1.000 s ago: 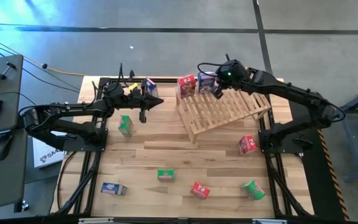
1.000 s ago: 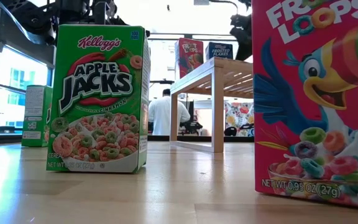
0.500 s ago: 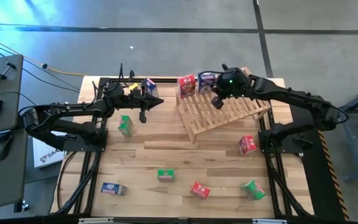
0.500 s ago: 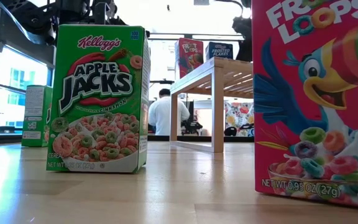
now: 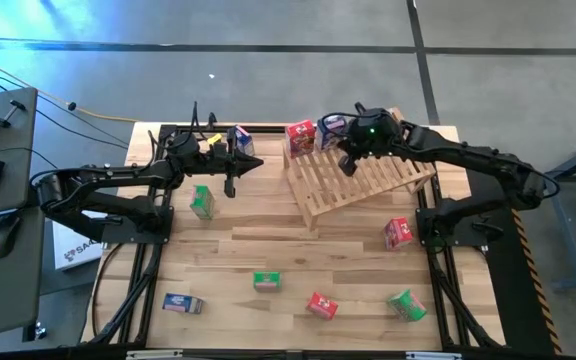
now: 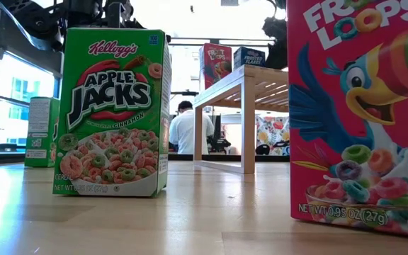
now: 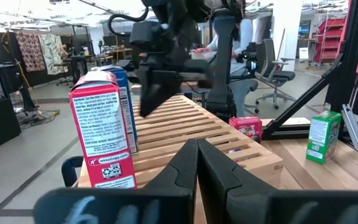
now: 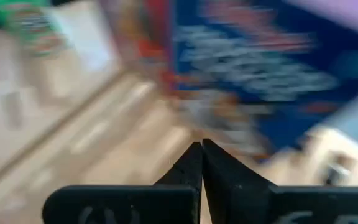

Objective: Stack cereal on shelf
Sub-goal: Put the middle right blue cereal box on the shelf, then put the bottom left green cereal box on the shelf

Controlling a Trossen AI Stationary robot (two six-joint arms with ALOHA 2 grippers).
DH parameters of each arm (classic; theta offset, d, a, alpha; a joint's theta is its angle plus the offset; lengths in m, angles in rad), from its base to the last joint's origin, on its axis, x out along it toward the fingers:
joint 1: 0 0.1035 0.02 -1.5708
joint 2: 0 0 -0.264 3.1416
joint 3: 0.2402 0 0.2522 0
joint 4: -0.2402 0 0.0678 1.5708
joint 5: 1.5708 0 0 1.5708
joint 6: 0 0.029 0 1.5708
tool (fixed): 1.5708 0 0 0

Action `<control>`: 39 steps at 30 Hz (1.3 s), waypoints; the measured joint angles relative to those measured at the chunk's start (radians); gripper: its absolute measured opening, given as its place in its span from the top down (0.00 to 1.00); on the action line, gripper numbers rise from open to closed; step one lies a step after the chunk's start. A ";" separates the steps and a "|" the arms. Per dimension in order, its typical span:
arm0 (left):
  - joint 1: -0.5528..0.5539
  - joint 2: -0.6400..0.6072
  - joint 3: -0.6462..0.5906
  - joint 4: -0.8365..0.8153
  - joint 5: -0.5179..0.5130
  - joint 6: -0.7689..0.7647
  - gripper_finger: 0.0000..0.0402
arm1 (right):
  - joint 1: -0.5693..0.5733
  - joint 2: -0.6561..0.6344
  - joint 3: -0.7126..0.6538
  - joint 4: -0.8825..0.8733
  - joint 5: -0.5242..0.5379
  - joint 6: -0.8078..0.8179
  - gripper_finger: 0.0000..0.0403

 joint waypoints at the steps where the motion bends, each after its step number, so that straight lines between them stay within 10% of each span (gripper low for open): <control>1: 0.000 0.000 0.000 0.000 0.000 0.000 1.00 | 0.009 0.002 0.000 0.003 -0.019 -0.003 1.00; 28: 0.000 0.000 0.000 0.002 0.000 0.000 1.00 | 0.065 0.085 0.002 0.101 0.166 -0.097 1.00; 39: 0.000 0.000 0.000 -0.014 0.003 0.001 1.00 | 0.310 -0.042 0.004 -0.029 0.236 0.052 1.00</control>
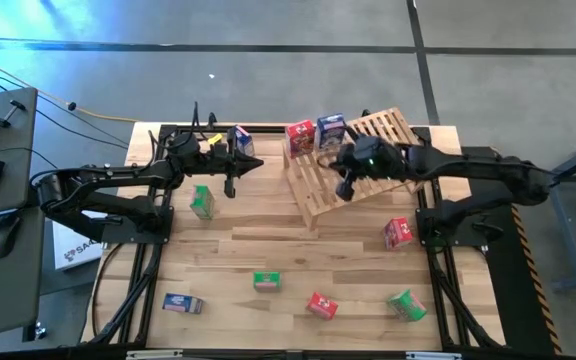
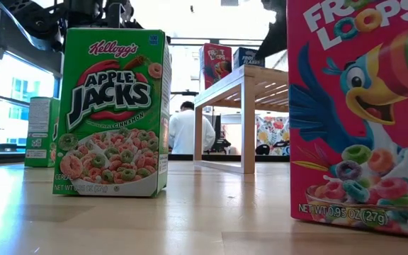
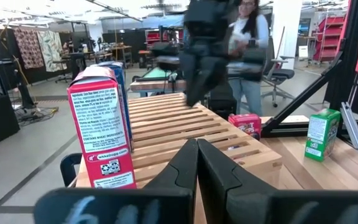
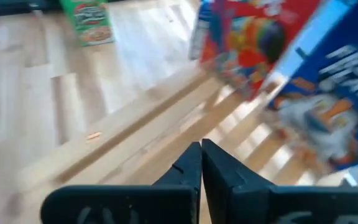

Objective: Stack cereal on shelf
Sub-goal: Put the bottom left green cereal box on the shelf

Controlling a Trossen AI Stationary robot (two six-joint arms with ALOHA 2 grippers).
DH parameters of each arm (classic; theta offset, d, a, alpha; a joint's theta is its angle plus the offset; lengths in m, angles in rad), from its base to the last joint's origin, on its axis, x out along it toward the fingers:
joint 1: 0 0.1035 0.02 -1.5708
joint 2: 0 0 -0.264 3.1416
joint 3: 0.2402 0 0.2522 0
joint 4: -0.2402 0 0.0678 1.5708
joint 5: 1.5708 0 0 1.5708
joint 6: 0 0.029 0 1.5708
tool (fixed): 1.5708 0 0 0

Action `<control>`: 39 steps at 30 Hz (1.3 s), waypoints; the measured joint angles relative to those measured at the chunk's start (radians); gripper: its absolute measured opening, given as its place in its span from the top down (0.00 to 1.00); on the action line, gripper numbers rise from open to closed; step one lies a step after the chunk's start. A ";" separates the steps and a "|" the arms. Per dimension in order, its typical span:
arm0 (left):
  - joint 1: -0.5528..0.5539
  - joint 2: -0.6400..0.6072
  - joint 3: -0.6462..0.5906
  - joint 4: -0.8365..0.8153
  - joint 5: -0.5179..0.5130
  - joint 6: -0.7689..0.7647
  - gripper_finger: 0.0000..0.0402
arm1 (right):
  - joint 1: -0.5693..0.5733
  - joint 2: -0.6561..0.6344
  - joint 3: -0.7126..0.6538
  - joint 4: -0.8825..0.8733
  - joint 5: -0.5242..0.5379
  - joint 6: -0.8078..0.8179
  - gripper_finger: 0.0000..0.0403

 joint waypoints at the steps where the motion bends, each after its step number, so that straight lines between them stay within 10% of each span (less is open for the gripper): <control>1: 0.000 0.000 0.000 -0.004 0.000 0.006 1.00 | 0.029 -0.008 0.001 -0.017 0.012 0.027 1.00; 15: -0.034 0.000 0.000 -0.046 0.000 -0.011 1.00 | 0.358 0.054 -0.124 0.339 -0.033 0.136 0.97; 29: -0.107 0.000 0.000 -0.152 -0.085 0.038 1.00 | 0.546 0.356 -0.112 0.703 0.026 0.250 0.37; 39: -0.136 0.000 -0.008 -0.147 -0.126 0.057 1.00 | 0.570 0.610 0.157 0.639 0.039 0.266 0.28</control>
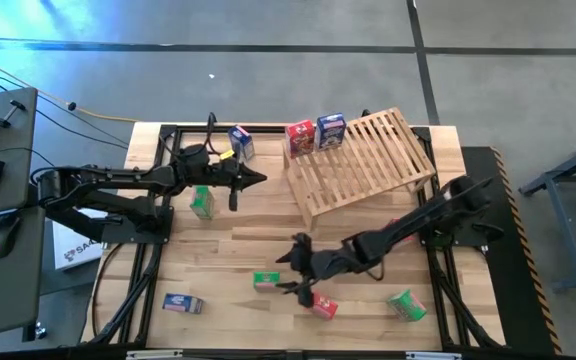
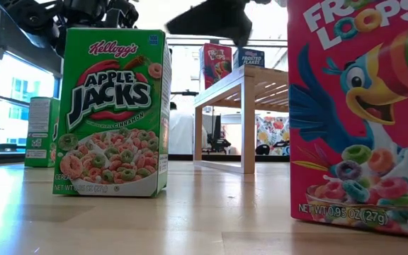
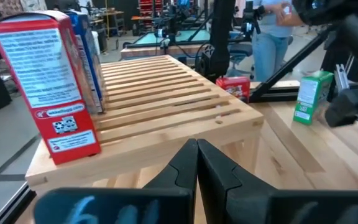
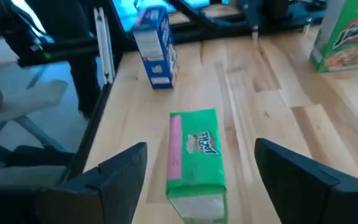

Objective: Stack cereal on shelf
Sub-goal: Put the bottom left green cereal box on the shelf

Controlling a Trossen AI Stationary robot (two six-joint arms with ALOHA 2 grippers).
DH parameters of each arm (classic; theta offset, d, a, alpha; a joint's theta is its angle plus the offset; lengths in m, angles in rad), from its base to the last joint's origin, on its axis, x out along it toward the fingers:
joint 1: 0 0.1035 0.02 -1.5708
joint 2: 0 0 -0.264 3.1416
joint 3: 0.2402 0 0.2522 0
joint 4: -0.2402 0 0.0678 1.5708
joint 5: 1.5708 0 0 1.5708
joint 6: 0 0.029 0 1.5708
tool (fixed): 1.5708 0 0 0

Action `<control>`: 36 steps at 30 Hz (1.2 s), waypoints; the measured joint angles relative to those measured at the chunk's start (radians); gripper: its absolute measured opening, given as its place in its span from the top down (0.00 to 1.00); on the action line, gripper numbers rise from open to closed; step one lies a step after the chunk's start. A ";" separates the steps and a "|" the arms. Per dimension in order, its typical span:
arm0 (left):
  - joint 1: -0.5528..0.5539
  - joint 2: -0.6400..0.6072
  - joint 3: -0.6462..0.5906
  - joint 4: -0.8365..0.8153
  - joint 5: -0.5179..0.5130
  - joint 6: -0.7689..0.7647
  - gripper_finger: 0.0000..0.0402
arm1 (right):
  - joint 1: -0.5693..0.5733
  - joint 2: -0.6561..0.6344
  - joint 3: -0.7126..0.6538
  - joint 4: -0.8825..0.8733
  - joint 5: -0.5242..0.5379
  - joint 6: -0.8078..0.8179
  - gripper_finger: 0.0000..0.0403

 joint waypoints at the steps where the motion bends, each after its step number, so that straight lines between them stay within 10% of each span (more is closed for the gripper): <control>1: -0.002 0.000 0.000 -0.004 0.000 0.002 1.00 | 0.000 0.023 0.029 -0.028 0.000 0.000 0.28; 20: -0.014 0.000 -0.001 -0.027 0.001 0.013 1.00 | -0.008 0.273 0.431 -0.502 0.002 0.061 0.28; 36: -0.020 0.000 -0.077 0.045 -0.006 -0.036 1.00 | -0.008 0.270 0.431 -0.440 -0.094 0.017 0.61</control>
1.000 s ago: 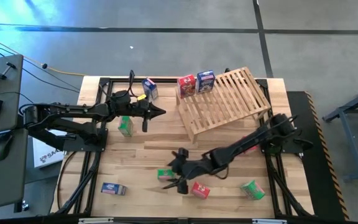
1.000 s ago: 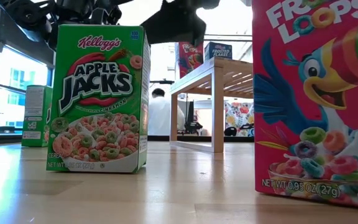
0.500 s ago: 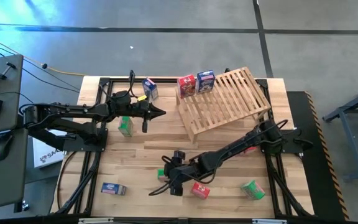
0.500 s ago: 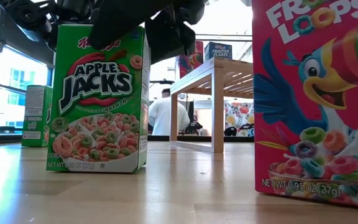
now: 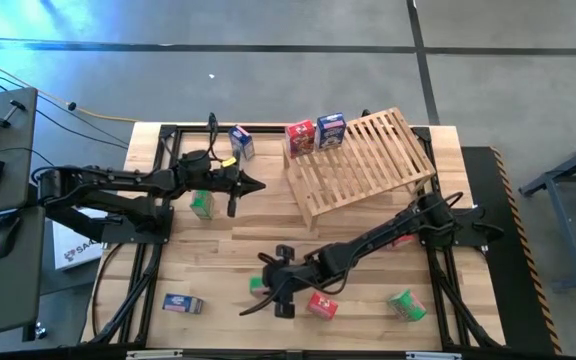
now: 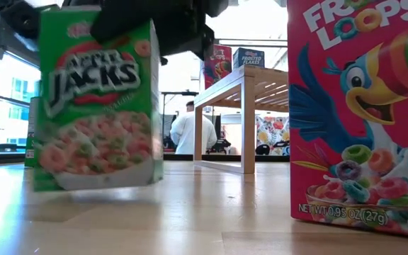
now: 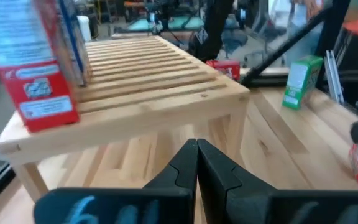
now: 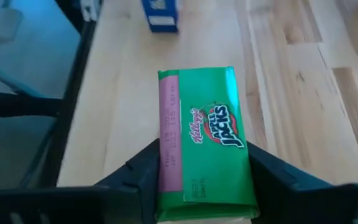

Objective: Stack cereal on shelf
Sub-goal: Put the bottom left green cereal box on the shelf

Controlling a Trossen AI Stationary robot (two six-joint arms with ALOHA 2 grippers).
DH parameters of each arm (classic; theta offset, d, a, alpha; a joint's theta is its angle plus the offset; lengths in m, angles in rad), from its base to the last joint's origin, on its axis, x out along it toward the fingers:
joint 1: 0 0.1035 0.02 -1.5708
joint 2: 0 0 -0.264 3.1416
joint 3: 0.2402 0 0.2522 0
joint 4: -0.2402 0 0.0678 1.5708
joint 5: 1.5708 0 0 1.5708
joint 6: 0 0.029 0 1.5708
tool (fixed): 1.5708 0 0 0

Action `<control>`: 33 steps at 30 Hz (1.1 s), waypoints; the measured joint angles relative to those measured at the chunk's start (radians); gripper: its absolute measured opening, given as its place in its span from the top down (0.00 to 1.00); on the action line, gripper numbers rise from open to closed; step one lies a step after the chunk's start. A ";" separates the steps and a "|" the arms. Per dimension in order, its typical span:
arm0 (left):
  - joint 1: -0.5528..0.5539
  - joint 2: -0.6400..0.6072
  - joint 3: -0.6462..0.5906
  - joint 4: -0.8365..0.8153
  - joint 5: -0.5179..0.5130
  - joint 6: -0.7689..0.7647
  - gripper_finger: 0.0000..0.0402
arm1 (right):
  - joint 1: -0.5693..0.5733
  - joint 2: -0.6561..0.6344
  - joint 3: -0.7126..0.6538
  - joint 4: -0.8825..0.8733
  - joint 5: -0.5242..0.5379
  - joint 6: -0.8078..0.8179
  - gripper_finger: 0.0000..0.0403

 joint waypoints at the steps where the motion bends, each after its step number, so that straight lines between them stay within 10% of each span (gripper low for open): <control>1: 0.006 0.000 -0.026 0.053 0.000 -0.023 1.00 | 0.000 -0.006 0.000 -0.002 -0.012 -0.013 0.61; 15: 0.053 -0.020 -0.105 0.257 0.077 -0.172 1.00 | -0.059 -0.356 0.000 -0.255 -0.025 -0.273 0.62; 33: 0.061 -0.083 -0.091 0.258 0.077 -0.154 1.00 | -0.418 -0.776 0.000 -0.793 -0.114 -0.539 0.62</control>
